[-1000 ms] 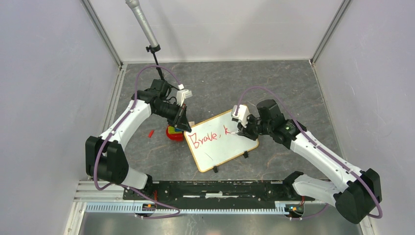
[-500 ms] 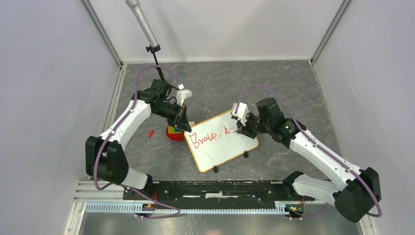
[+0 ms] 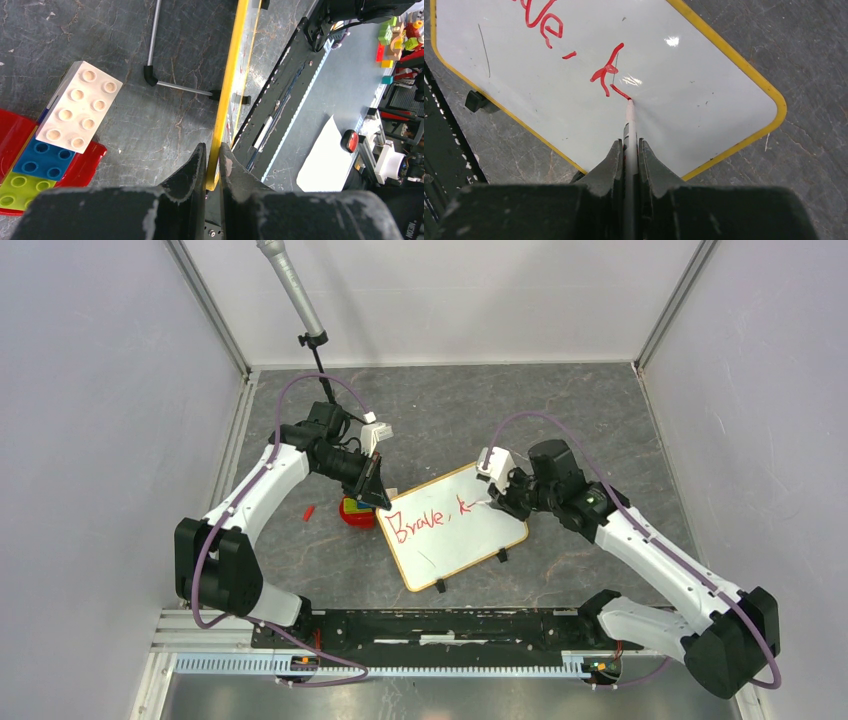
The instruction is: Write a sentence on the whiteboard
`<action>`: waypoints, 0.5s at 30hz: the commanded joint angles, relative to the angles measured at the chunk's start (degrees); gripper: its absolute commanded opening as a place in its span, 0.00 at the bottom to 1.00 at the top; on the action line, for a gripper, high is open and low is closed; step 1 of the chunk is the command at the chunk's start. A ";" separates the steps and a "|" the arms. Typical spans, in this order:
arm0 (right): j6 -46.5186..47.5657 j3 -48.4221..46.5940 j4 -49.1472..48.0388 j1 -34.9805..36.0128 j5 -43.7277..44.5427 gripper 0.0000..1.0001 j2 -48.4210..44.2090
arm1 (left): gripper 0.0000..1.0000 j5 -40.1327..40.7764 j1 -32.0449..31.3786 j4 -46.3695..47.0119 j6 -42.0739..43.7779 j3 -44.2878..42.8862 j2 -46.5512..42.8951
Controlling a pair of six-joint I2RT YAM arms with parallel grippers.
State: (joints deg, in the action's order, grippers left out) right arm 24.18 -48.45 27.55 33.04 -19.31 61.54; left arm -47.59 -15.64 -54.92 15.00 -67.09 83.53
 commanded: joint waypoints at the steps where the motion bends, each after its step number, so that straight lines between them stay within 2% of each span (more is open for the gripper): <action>1: 0.84 -2.77 -1.37 -0.87 4.15 0.00 -0.20 | 0.02 1.36 -0.27 0.23 -0.62 -0.23 -0.33; 15: -1.49 -3.35 -3.64 -0.78 -2.78 0.00 1.78 | 0.02 1.44 -0.27 0.22 -0.44 -0.12 -0.39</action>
State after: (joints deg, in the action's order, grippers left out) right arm 23.68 -50.17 26.65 32.47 -19.64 62.63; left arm -47.59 -15.79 -54.98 15.00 -67.09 83.53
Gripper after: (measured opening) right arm 0.152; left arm 0.174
